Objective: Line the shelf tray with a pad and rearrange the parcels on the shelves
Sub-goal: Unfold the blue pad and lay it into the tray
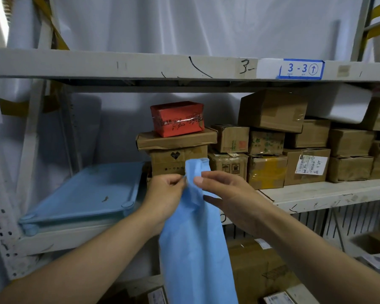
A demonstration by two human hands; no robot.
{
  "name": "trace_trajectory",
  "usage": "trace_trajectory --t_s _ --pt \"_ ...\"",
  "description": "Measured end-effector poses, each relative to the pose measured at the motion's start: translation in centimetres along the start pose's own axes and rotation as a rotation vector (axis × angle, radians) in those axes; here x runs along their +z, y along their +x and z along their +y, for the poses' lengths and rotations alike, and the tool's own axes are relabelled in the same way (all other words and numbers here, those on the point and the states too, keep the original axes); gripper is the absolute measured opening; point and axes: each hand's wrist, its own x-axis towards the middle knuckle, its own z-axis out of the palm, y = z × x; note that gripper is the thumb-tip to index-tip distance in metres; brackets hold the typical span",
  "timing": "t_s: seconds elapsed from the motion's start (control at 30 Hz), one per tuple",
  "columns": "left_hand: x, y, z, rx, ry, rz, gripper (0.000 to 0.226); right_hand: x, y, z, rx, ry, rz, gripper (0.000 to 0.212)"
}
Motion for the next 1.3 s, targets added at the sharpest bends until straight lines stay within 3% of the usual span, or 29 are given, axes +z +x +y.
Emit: trace_trajectory --t_s 0.13,0.27,0.37,0.47,0.6,0.73,0.87,1.03,1.2,1.3 --pt "0.3 -0.3 0.7 -0.129 -0.145 -0.023 0.029 1.2 0.3 -0.1 -0.068 -0.139 0.132 0.020" --pt "0.3 -0.6 0.8 -0.194 -0.358 -0.178 0.054 2.9 1.2 0.3 -0.058 -0.141 0.292 0.042" --pt "0.3 -1.0 -0.3 -0.120 -0.222 -0.200 0.081 2.8 1.9 1.4 0.005 -0.044 0.318 0.032" --pt "-1.1 -0.6 -1.4 -0.077 -0.179 -0.238 0.072 3.2 1.9 1.4 0.035 0.067 0.283 0.035" --pt "-3.0 -1.1 -1.2 0.011 -0.071 -0.281 0.077 3.8 1.4 1.0 0.005 0.118 0.240 0.049" --pt "-3.4 -2.4 -0.5 0.075 0.007 -0.296 0.087 4.3 0.7 1.0 -0.018 0.137 0.183 0.051" --pt "-3.2 -2.7 0.0 0.135 0.022 -0.243 0.073 3.9 -0.1 1.2 -0.101 0.098 0.109 0.039" --pt "-1.6 -3.2 1.1 0.092 -0.143 -0.266 0.036 2.9 -0.6 1.3 -0.171 0.056 0.182 0.032" --pt "-0.6 -3.5 1.5 0.011 -0.371 -0.298 0.013 1.7 -1.3 1.9 -0.192 0.062 0.249 0.005" --pt "-0.2 -3.2 1.3 0.008 -0.397 -0.257 0.013 1.3 -1.7 2.2 -0.190 0.071 0.242 0.005"
